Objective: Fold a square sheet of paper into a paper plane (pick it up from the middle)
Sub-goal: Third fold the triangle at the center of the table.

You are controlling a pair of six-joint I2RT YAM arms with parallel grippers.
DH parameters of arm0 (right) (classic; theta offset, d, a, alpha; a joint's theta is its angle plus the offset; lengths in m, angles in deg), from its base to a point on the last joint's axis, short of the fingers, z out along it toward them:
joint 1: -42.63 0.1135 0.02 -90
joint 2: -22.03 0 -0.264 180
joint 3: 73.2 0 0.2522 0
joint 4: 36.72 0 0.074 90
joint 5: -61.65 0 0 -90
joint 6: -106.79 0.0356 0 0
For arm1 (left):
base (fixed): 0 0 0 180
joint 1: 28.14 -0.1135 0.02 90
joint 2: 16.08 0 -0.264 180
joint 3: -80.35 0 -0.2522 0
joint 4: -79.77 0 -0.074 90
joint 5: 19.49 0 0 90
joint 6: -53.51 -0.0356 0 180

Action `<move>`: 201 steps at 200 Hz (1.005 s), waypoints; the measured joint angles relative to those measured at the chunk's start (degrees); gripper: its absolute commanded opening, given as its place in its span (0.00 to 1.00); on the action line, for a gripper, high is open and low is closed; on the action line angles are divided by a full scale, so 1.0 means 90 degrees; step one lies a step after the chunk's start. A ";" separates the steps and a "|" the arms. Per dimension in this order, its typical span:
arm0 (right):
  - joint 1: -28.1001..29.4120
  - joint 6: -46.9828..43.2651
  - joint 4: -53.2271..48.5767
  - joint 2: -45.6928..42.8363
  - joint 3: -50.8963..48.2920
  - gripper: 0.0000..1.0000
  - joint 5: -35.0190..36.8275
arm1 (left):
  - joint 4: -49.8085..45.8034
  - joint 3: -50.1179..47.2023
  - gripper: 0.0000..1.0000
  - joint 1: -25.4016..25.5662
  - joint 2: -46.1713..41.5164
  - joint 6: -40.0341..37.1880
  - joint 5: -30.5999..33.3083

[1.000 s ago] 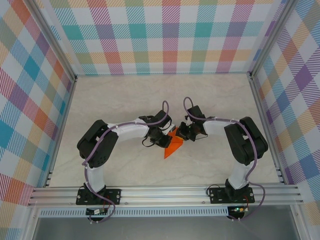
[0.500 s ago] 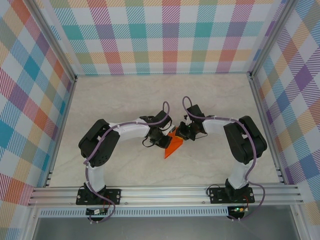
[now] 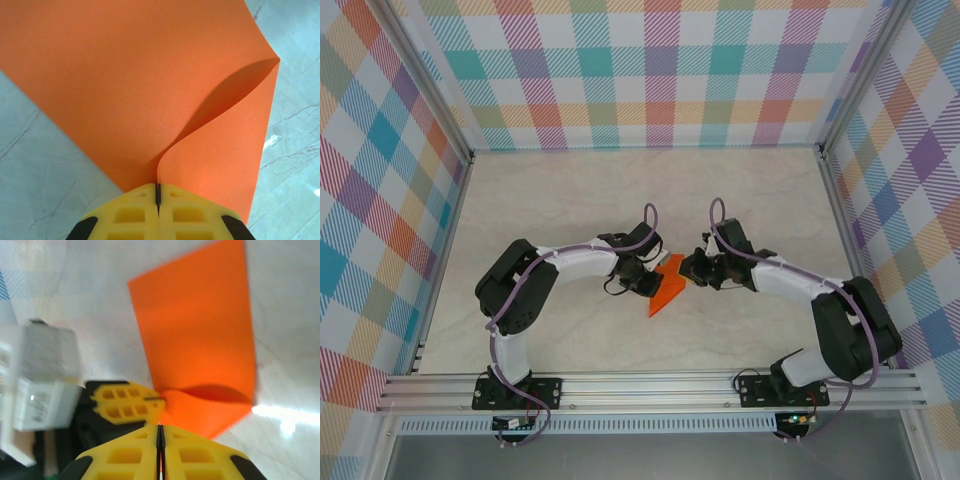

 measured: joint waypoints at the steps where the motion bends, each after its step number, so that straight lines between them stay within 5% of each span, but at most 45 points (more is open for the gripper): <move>1: 0.0019 0.0034 0.0022 -0.0024 -0.0053 0.10 0.0005 | 0.0000 -0.0002 0.00 0.0000 0.0000 0.0000 0.0000; 82: 0.1421 0.1005 0.1073 -0.0136 -0.0952 0.10 0.0131 | 0.0005 -0.0005 0.00 0.0000 0.0000 0.0010 -0.0029; 201: 0.1773 0.1290 0.1892 0.0886 -0.0602 0.10 0.0262 | 0.0002 -0.0005 0.00 0.0000 0.0000 0.0017 -0.0044</move>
